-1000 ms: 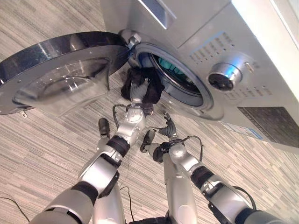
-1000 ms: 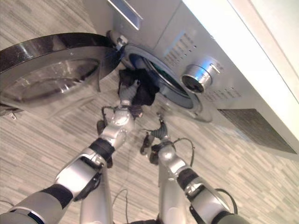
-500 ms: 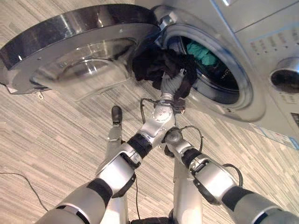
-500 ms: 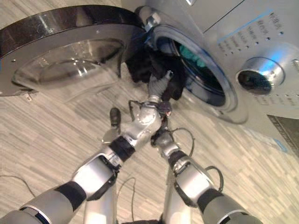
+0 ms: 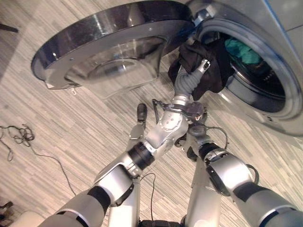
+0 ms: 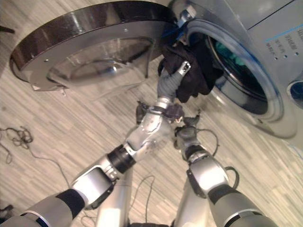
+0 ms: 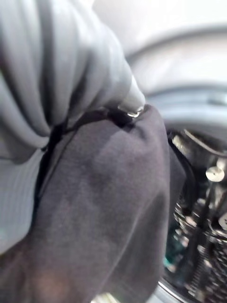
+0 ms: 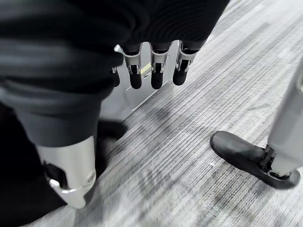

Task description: Grab the laundry basket,head to the washer,open it,put in the laundry and shut it.

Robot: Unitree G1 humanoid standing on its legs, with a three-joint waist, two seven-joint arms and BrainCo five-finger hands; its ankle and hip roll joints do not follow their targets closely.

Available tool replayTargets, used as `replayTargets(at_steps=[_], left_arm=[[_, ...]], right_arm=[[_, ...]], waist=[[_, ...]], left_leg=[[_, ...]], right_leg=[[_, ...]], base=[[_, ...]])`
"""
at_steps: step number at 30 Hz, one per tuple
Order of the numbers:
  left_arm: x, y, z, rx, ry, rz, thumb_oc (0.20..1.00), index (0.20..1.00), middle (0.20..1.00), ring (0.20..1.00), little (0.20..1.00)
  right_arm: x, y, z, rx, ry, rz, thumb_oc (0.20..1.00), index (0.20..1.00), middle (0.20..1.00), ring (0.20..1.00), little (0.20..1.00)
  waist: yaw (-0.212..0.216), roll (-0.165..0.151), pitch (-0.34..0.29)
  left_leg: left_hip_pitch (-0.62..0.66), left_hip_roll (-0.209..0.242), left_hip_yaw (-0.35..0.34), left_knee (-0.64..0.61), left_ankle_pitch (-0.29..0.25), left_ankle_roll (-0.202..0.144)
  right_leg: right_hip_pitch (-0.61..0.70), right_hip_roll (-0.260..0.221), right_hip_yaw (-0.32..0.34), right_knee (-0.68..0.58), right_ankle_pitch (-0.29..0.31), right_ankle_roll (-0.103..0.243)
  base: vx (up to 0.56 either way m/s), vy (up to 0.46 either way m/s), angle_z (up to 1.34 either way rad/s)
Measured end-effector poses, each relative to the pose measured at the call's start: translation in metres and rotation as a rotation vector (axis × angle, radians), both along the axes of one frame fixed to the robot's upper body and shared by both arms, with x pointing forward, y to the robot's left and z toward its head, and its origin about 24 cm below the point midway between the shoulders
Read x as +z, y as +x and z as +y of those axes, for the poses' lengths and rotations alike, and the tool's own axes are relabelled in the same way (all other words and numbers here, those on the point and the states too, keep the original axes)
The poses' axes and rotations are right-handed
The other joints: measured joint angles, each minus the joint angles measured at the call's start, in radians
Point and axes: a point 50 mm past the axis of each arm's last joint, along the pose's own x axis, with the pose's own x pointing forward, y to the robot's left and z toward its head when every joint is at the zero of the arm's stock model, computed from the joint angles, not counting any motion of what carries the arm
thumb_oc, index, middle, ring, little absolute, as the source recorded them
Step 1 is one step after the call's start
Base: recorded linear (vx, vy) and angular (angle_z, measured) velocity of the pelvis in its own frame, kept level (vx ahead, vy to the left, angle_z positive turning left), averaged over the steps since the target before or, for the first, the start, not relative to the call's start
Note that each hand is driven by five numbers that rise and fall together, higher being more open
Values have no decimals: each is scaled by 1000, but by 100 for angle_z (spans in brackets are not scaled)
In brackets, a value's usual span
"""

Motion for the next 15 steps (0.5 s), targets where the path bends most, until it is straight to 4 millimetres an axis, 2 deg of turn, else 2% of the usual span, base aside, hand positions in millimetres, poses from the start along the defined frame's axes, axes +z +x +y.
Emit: replayTargets(at_steps=[6,9,12,15], left_arm=[[-1,-2,-2,-16,4,2,200,200,200,200,200],[1,-7,0,-42,-22,-6,200,200,200,200,200],[4,-10,0,-61,-36,-19,200,200,200,200,200],[7,-9,4,-56,-58,-15,200,200,200,200,200]], right_arm=[[3,2,1,-43,121,-30,1000,1000,1000,1000,1000],[12,7,0,-49,142,-60,1000,1000,1000,1000,1000],[46,22,19,41,177,-207,1000,1000,1000,1000,1000],[63,28,41,113,204,-272,1000,1000,1000,1000,1000]], waist=[[9,21,2],[19,30,2],[21,33,3],[18,33,3]], left_leg=[[-55,-14,1,43,-4,5],[-72,-19,1,50,-9,12],[-103,-21,4,80,-19,20],[-107,-20,9,102,-26,21]], right_leg=[[-44,-29,-5,49,-18,-4],[-61,-36,-4,58,-20,-3],[-83,-48,0,70,-20,-2],[-84,-48,5,67,-21,-1]], base=[[35,14,10],[25,12,5],[12,12,-1],[20,31,-4]])
